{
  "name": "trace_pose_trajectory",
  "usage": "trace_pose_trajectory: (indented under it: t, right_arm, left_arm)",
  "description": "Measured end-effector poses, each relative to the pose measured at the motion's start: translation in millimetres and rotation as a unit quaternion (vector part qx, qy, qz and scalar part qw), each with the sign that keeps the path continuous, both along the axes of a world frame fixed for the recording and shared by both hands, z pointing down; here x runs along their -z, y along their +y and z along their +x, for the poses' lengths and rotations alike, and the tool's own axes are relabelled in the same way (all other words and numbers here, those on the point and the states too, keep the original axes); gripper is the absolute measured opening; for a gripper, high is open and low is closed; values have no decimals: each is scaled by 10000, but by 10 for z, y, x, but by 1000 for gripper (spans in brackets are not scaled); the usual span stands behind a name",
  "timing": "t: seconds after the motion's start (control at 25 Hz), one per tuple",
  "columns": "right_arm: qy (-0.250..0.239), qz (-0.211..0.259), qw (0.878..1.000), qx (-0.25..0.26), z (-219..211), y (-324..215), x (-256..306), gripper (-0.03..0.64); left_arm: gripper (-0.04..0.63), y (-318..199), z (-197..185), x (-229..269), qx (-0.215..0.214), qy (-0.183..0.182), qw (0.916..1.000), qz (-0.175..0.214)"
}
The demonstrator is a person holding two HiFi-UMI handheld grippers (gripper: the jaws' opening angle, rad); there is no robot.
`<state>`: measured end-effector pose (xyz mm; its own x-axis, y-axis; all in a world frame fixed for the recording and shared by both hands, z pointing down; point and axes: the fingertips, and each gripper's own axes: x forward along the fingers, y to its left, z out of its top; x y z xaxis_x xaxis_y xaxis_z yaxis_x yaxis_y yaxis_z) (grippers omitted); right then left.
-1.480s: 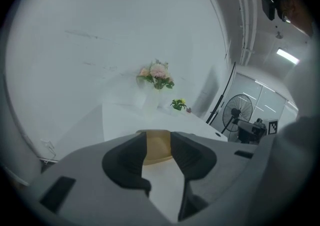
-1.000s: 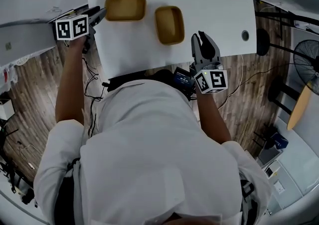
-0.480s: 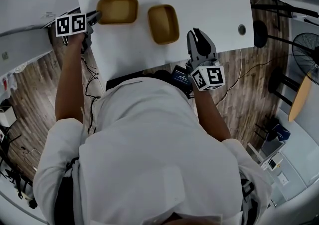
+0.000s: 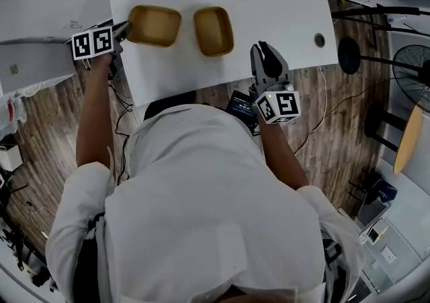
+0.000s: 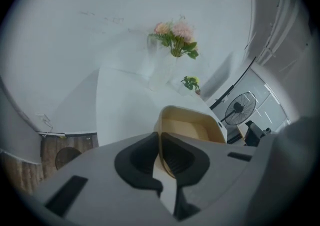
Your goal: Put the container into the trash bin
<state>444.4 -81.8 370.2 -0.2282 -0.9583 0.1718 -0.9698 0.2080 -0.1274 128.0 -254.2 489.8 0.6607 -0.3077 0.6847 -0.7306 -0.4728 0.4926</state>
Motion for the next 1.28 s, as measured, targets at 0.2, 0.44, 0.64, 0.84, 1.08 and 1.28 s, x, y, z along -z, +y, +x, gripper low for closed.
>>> trace_pose_trajectory:
  t: [0.2,0.44,0.64,0.84,1.08,1.28]
  right_arm:
    - [77,337,9992,217,-39,390,201,94]
    - [129,737,9960,484,-131,910,340,92]
    - [33,954,9939,546,-228,1316,374,89]
    - [-49,1152,9909,693,-435,1666,434,89]
    - [-137,1207,9873,1023,-846,1776,450,87]
    - [-125,1268,9819,1399,-1364,1618,512,87]
  left_arm:
    - [26,461,-77,449,270,112,9984,482]
    - [26,1200,-177,767,452,162,9951,859]
    - [26,1744,-367,897,712,141,9914,1093]
    - [26,2321,-720,974,986,68,9879,1193]
    - [26,2742,-1274,1034,1306,-60,9843,1182]
    - [26,2907,-1834,969,1673,-37,9798,1095]
